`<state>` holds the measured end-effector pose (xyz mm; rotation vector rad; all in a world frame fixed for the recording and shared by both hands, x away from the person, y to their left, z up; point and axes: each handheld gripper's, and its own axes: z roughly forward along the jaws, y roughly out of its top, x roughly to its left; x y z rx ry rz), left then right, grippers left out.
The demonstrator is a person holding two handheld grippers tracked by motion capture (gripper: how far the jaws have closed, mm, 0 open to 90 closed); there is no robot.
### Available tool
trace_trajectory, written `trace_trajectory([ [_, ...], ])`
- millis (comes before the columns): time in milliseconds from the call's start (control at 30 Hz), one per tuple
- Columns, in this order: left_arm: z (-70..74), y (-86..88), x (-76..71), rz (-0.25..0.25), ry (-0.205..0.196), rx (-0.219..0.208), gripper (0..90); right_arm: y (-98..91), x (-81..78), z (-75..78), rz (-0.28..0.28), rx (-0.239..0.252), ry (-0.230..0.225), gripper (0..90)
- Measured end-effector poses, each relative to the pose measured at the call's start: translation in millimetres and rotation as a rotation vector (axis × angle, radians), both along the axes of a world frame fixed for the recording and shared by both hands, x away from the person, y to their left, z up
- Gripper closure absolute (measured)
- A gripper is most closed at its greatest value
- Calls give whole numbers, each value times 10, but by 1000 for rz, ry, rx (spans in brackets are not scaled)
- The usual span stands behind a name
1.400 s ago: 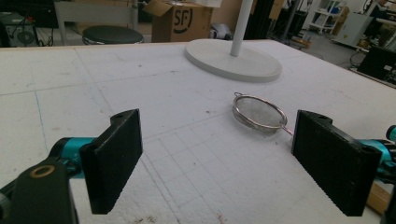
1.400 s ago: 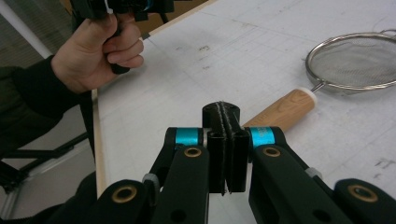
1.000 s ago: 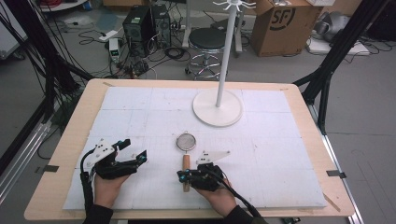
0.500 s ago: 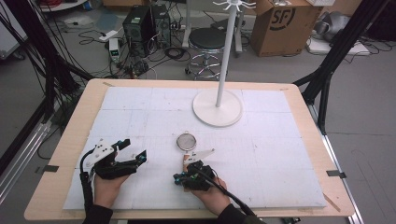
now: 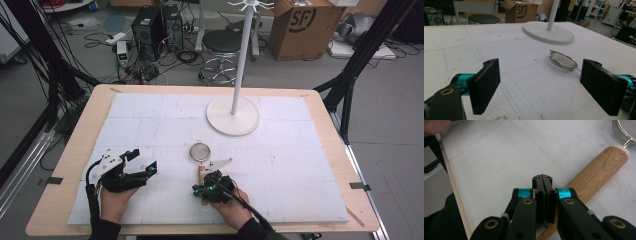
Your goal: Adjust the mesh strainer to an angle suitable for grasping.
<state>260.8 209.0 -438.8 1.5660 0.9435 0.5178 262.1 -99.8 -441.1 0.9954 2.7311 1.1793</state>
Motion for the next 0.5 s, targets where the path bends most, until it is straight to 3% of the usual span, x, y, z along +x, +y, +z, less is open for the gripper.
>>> trace_trajectory([
  [100,0,5,-2,0,0,1,171,-48,11,13,-4,-33,-20,897],
  [233,1,8,-5,0,2,-4,171,-145,58,27,-27,-51,-13,897],
  [500,1,6,-3,-2,0,3,171,-378,176,31,-72,-53,-2,897],
])
